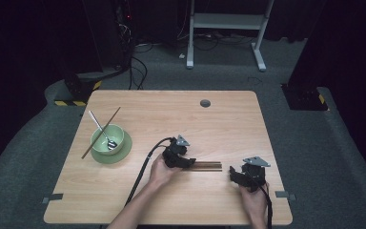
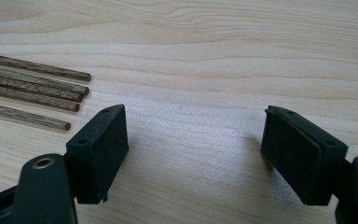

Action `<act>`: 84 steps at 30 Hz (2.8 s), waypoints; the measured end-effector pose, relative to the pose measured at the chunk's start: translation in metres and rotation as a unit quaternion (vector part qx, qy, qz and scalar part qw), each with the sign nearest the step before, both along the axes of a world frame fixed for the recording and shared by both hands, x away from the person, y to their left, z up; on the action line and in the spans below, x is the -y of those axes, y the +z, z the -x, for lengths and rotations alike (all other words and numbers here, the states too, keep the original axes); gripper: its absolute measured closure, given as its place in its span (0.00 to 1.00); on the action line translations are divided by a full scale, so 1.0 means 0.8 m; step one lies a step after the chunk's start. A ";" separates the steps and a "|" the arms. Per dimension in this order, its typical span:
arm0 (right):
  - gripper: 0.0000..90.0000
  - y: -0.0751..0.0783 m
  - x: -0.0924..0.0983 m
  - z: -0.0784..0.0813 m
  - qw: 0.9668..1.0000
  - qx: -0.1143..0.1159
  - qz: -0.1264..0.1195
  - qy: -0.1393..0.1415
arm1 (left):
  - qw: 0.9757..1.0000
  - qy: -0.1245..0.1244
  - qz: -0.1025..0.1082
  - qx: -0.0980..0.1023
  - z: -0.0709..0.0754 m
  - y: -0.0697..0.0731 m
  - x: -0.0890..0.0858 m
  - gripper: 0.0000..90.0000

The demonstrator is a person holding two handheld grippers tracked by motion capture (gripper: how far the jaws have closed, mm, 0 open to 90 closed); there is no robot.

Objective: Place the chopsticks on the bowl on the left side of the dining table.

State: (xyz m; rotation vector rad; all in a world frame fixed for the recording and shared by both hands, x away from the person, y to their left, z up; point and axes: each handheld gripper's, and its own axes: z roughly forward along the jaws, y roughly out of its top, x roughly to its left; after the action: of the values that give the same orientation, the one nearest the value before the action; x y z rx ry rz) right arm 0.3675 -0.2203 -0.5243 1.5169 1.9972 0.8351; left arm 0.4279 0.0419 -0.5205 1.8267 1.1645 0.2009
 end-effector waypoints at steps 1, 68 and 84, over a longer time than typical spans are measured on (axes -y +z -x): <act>0.25 0.000 0.000 0.000 1.000 0.000 0.000 0.000 | 1.000 0.001 0.001 0.001 0.000 0.000 0.000 0.47; 0.25 0.000 0.000 0.000 1.000 0.000 0.000 0.001 | 0.996 0.075 -0.022 0.041 -0.036 -0.005 -0.047 0.87; 0.25 0.000 0.000 0.001 1.000 0.000 0.000 0.001 | 0.993 0.104 -0.031 0.040 -0.047 -0.005 -0.080 0.91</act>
State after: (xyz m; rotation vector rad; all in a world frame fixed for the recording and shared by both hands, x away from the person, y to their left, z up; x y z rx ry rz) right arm 0.3670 -0.2201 -0.5243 1.5149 1.9992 0.8358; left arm 0.4653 0.1062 -0.5245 1.7322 1.3048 0.4310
